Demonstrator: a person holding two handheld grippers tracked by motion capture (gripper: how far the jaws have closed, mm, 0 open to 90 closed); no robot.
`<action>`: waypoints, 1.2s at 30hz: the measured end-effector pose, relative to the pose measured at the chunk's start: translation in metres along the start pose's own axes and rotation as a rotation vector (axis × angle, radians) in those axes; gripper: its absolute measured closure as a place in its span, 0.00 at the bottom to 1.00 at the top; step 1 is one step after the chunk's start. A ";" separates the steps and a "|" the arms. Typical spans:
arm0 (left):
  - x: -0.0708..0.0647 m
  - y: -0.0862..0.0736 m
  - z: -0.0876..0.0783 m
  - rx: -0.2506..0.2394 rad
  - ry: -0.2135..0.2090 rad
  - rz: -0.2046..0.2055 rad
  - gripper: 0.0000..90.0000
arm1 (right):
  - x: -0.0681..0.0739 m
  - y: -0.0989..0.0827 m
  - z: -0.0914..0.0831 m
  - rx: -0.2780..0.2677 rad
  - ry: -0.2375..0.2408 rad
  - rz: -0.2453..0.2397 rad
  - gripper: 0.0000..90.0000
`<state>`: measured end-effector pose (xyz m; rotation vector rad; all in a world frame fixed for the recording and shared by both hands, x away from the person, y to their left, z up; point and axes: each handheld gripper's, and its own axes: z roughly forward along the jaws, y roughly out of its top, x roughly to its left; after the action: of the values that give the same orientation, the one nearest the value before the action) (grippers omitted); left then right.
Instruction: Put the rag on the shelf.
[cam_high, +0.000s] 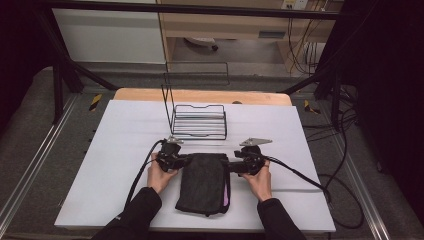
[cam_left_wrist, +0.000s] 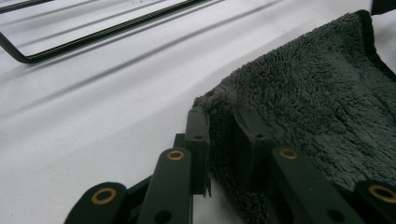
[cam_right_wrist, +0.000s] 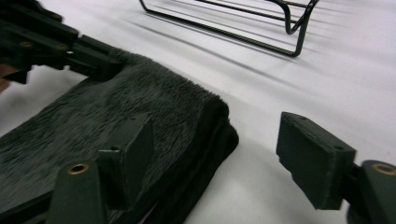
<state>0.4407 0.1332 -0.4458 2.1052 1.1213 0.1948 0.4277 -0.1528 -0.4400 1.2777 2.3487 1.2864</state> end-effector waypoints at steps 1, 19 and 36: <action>0.000 0.000 0.000 0.000 -0.001 0.001 0.85 | 0.000 0.001 0.003 0.005 -0.004 -0.008 0.37; 0.000 0.000 0.000 -0.005 -0.003 0.011 0.85 | -0.001 0.000 0.023 0.081 0.030 0.085 0.77; -0.001 0.001 -0.011 -0.054 -0.017 -0.006 0.91 | 0.001 0.003 0.017 0.070 0.049 0.146 0.86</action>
<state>0.4358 0.1381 -0.4371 2.0518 1.1001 0.2021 0.4379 -0.1412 -0.4475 1.4801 2.3930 1.3005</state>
